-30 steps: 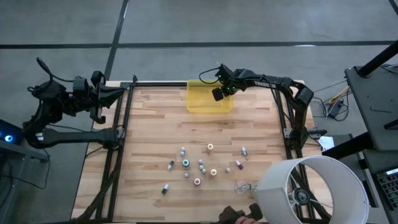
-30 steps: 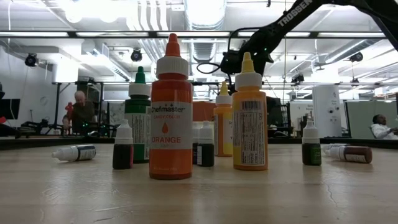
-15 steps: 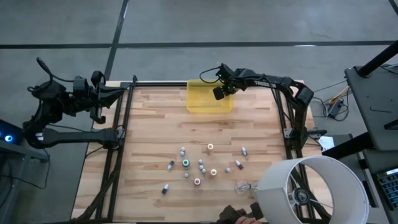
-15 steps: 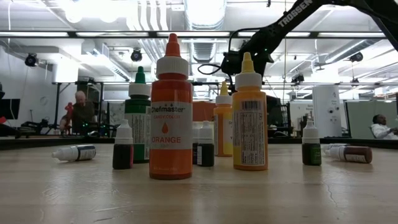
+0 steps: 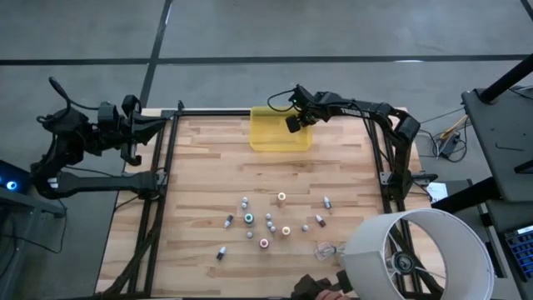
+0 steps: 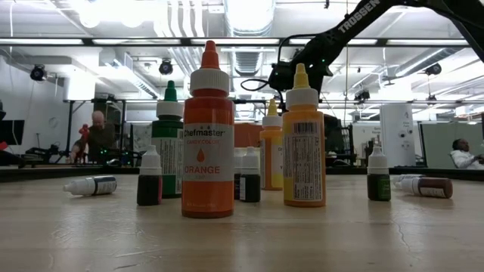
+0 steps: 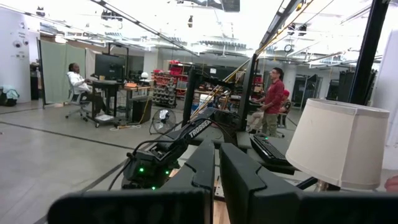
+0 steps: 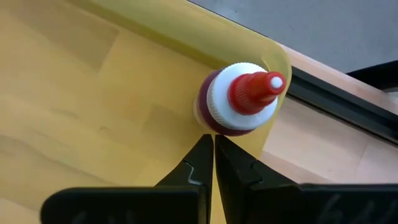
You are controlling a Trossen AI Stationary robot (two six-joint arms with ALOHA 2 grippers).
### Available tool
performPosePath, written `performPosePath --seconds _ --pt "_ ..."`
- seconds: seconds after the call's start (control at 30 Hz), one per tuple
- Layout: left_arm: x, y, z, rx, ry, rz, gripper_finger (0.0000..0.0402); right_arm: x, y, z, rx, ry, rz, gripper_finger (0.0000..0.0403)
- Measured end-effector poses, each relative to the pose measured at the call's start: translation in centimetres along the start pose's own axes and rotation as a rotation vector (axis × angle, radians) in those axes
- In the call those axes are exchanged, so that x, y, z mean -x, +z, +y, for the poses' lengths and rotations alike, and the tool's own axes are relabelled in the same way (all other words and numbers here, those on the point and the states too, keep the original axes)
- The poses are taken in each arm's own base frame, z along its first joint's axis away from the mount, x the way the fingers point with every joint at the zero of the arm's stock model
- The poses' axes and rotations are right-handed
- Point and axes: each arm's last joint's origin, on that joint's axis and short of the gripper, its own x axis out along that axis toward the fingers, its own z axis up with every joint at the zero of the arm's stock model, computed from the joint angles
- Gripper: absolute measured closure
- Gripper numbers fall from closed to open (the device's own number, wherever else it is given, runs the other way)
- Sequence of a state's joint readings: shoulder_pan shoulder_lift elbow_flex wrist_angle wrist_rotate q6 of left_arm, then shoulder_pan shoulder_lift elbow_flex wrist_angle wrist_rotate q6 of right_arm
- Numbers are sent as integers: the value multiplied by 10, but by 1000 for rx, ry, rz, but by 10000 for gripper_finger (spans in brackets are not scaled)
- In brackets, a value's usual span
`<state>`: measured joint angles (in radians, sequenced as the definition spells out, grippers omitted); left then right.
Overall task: Pick & Place food coloring
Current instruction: Put the large red food coloring bottle into the yellow bin
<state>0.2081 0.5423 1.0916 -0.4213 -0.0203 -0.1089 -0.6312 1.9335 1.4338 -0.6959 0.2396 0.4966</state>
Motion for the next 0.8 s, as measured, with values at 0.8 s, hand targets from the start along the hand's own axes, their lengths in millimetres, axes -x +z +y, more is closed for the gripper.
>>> performPosePath --seconds 0.8 --pt "0 0 0 0 0 0 401 0 4 -1 -12 -13 -42 394"
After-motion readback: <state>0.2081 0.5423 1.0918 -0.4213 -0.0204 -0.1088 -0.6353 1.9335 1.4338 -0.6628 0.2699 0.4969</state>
